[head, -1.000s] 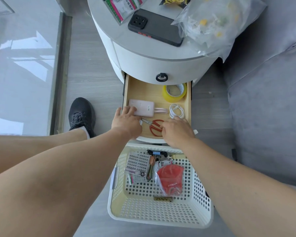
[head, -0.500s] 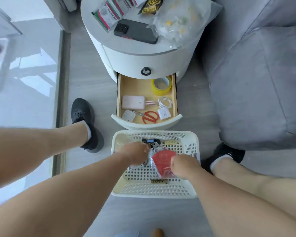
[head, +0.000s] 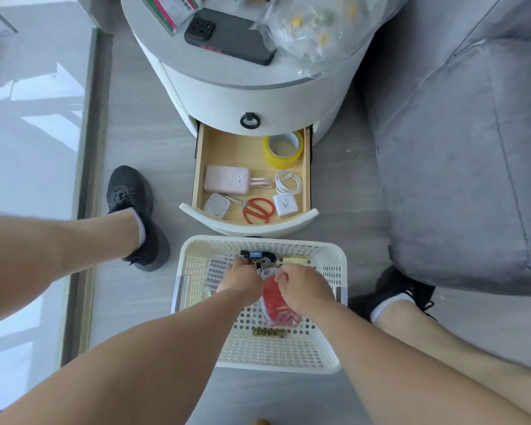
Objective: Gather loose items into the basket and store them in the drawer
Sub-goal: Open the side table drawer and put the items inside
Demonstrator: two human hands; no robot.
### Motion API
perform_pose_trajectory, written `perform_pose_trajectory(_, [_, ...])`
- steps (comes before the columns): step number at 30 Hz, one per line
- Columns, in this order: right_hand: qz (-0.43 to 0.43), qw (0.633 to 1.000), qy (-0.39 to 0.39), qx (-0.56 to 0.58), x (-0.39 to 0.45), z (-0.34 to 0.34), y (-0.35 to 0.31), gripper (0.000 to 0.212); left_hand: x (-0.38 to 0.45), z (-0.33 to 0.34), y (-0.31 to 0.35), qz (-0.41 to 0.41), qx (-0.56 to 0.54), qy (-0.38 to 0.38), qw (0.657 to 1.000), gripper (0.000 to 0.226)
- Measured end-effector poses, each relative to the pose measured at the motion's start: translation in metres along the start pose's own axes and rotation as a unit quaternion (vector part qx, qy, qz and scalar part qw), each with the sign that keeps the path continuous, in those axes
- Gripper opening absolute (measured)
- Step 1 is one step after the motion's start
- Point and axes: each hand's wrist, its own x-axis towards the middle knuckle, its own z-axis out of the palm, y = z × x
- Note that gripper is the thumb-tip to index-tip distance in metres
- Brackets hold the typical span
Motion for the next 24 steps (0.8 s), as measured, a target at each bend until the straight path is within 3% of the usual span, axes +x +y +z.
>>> perform_pose_trajectory(3, [-0.006,0.999,0.021,0.033,0.017,-0.021,-0.003,0.034,-0.002,-0.015,0.003,-0.009,-0.05,0.024,0.998,0.035])
perform_pose_trajectory(8, [0.001,0.999,-0.04,0.032,0.023,-0.038,-0.004,0.029,-0.021,-0.04,-0.003,0.004,-0.191,-0.011,0.981,0.034])
perform_pose_trajectory(10, [-0.001,0.997,-0.067,0.027,0.02,-0.034,-0.007,0.047,-0.039,-0.047,-0.004,0.043,-0.25,-0.056,0.966,0.032])
perform_pose_trajectory(13, [0.007,0.994,-0.111,-0.003,0.012,-0.021,-0.012,0.068,-0.063,-0.052,-0.007,0.094,-0.155,-0.109,0.977,0.036])
perform_pose_trajectory(16, [0.026,0.993,-0.113,-0.034,-0.003,-0.005,-0.009,0.056,-0.066,-0.044,-0.012,0.082,-0.036,-0.064,0.994,0.04])
perform_pose_trajectory(20, [0.069,0.994,-0.086,-0.021,-0.018,0.02,0.006,0.059,-0.052,-0.024,-0.02,0.012,-0.036,-0.01,0.999,0.036])
perform_pose_trajectory(24, [0.023,0.994,-0.088,-0.055,-0.014,0.026,0.016,0.075,-0.036,-0.009,-0.01,0.044,0.007,-0.021,0.999,0.067])
